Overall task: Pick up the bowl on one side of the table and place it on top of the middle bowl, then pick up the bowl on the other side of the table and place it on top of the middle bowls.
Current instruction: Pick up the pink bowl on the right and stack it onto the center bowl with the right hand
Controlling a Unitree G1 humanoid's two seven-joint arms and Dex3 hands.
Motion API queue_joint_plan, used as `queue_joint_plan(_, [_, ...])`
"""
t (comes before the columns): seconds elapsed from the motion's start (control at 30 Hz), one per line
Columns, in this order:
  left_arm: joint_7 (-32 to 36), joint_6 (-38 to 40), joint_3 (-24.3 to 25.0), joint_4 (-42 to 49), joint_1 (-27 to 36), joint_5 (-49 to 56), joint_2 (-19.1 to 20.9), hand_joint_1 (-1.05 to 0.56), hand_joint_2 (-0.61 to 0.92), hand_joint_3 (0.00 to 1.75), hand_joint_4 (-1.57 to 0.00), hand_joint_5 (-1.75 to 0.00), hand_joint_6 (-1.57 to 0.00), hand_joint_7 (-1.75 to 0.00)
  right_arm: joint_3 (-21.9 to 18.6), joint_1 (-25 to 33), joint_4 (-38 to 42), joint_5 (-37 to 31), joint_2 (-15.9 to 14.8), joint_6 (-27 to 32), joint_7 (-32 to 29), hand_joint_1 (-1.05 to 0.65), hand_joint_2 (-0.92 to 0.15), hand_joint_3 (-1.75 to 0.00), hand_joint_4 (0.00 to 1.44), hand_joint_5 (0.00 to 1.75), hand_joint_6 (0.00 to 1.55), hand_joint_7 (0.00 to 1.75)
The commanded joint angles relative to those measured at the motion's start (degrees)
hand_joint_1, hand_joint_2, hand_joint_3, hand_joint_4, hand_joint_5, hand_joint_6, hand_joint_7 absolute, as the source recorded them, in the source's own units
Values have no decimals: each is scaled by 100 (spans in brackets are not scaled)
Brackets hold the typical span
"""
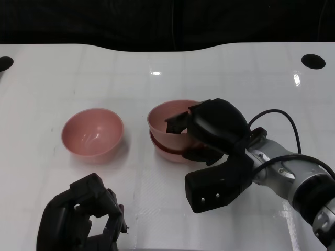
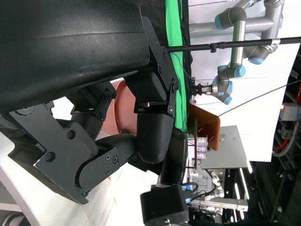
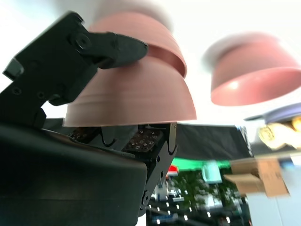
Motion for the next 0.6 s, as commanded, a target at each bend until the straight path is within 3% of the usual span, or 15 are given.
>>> queue_joint_plan(0.03, [69,-123,13,22,13,91,13,-13,41,129,-91,-163,-88,-140,106,-137,36,-74,-53,156,198,-44,-90,-22,63,54,79,3])
queue_joint_plan(0.13, [36,-235,25,88,-21,71,-8,-12,40,132,-91,-165,-87,-141,104,-119,-50,-39,-71,224,376,-53,-92,-22,57,43,72,0])
queue_joint_plan(0.37, [71,-261,34,115,-34,98,-1,-13,36,136,-92,-165,-88,-143,40,-17,-275,18,-123,333,678,-55,-92,-28,62,40,75,1])
queue_joint_plan(0.6, [56,-322,56,147,-42,125,23,-13,36,137,-93,-164,-88,-142,-9,188,-639,106,-217,316,644,-58,-92,-31,49,32,64,0])
